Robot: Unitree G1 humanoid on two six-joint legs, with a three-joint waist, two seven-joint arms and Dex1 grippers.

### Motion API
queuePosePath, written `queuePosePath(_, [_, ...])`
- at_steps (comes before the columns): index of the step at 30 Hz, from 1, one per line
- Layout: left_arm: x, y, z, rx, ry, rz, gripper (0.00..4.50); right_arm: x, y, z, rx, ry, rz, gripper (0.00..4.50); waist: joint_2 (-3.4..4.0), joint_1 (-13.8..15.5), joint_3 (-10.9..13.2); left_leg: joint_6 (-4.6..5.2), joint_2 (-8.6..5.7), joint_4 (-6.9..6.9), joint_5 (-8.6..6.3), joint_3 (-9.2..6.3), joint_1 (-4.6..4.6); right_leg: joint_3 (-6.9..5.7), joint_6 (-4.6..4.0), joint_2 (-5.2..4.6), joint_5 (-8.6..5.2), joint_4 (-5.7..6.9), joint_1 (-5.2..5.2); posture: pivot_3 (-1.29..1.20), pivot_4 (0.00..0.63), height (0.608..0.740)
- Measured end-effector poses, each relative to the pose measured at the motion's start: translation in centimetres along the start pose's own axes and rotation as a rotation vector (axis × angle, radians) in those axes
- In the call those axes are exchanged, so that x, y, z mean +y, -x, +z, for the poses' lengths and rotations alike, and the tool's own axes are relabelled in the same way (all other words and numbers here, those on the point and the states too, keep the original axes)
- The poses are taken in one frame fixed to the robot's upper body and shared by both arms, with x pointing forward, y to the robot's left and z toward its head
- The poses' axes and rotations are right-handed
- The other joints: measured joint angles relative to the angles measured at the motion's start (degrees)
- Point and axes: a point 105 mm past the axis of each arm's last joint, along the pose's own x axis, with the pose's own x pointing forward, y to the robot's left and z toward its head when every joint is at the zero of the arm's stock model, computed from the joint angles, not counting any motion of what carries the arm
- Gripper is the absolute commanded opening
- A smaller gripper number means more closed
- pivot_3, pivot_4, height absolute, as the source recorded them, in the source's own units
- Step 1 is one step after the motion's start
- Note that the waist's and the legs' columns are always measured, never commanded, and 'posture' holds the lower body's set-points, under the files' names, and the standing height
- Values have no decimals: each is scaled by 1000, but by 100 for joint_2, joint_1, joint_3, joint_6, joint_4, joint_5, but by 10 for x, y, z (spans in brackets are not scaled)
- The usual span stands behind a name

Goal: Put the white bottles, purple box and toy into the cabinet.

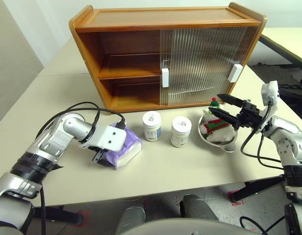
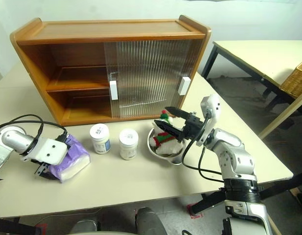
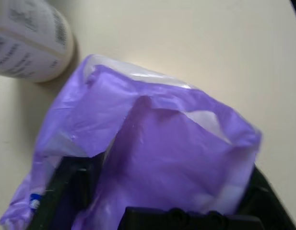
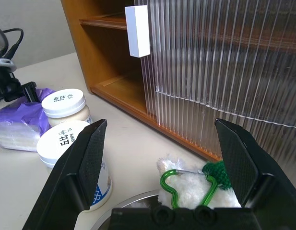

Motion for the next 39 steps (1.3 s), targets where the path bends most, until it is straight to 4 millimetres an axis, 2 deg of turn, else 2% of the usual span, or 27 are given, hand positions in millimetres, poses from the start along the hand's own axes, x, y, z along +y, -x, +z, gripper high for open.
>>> queuePosePath(6, [-1, 7, -1, 11, 33, -7, 1054, 0, 0, 0, -2, -1, 0, 4500, 1, -21, -1, 4, 0, 0, 2, 0, 2, 0, 3, 1, 1, 6, -1, -171, 0, 740])
queuePosePath(9, [-2, 13, 0, 13, 59, -14, 303, 0, -1, 0, -5, -2, 0, 4500, 2, -26, -1, 4, 0, -2, 2, 0, 2, -1, 4, 1, 0, 6, -2, -167, 0, 740])
queuePosePath(13, [0, 27, 4, 38, 94, -25, 279, 1, -2, -1, -10, -7, 2, 4500, 2, -26, -1, 4, 0, -5, 2, 0, -3, -1, 5, 1, -1, 5, -8, -161, 0, 740])
queuePosePath(17, [13, 43, 14, 50, 78, -8, 279, 1, -4, -1, -16, -5, 5, 4500, 2, -8, -1, 3, 0, -5, 2, 0, -5, 0, 5, 1, -1, 4, -9, -159, 0, 740])
queuePosePath(23, [48, 67, 37, 65, -27, 91, 279, 2, -7, -1, -28, -6, 12, 4500, 2, -1, -1, 4, 0, -4, 2, 0, -8, 0, 5, 1, -1, 4, -8, -162, 0, 740])
queuePosePath(29, [97, 96, 66, 56, -119, 307, 279, 3, -9, -1, -32, -8, 19, 4500, 2, 17, -1, 4, -4, 7, 2, 0, -21, 0, 14, 1, -3, -2, -6, -167, 0, 740])
queuePosePath(39, [118, 111, 72, 33, -67, 446, 277, 3, -9, -1, -34, -9, 16, 4500, 1, 24, -1, 6, -4, 18, 4, 1, -21, 1, 61, 1, 3, -3, -1, -160, 0, 740])
